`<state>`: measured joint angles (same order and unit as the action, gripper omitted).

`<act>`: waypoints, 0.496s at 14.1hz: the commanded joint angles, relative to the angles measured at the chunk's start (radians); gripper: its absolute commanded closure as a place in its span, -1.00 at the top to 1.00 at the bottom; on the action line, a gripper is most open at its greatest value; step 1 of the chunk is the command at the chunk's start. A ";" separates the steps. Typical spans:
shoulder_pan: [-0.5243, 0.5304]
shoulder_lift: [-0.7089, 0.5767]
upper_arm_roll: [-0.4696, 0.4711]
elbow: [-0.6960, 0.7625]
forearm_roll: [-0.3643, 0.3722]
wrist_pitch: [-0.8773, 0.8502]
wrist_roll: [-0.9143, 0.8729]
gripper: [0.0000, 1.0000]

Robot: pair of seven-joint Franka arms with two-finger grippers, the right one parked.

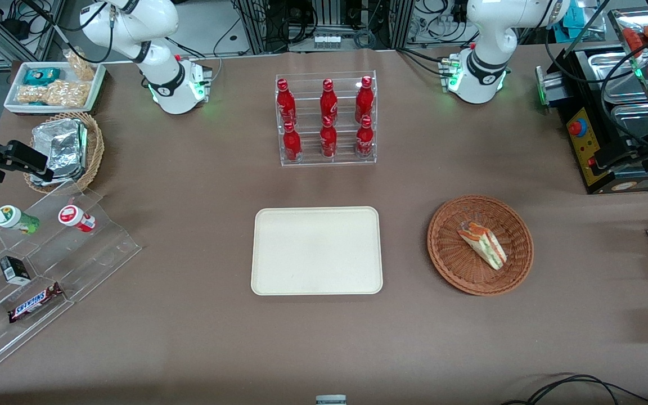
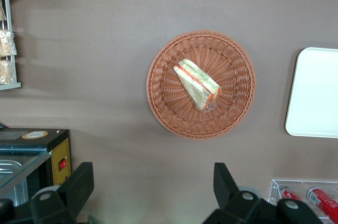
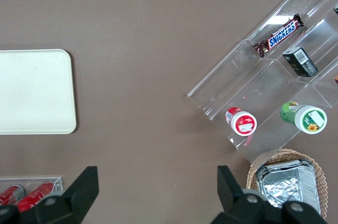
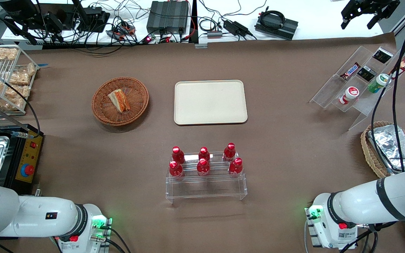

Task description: Place sandwich from basket to tray

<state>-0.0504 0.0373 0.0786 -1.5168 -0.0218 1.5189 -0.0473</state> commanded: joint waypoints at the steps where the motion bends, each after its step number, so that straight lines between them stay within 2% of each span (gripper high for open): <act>1: -0.019 0.018 -0.002 -0.006 -0.007 -0.022 0.006 1.00; 5: -0.069 0.123 -0.017 -0.077 0.014 0.006 -0.037 1.00; 7: -0.083 0.159 -0.020 -0.141 0.014 0.102 -0.116 1.00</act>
<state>-0.1100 0.1628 0.0559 -1.6134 -0.0199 1.5555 -0.1028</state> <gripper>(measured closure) 0.000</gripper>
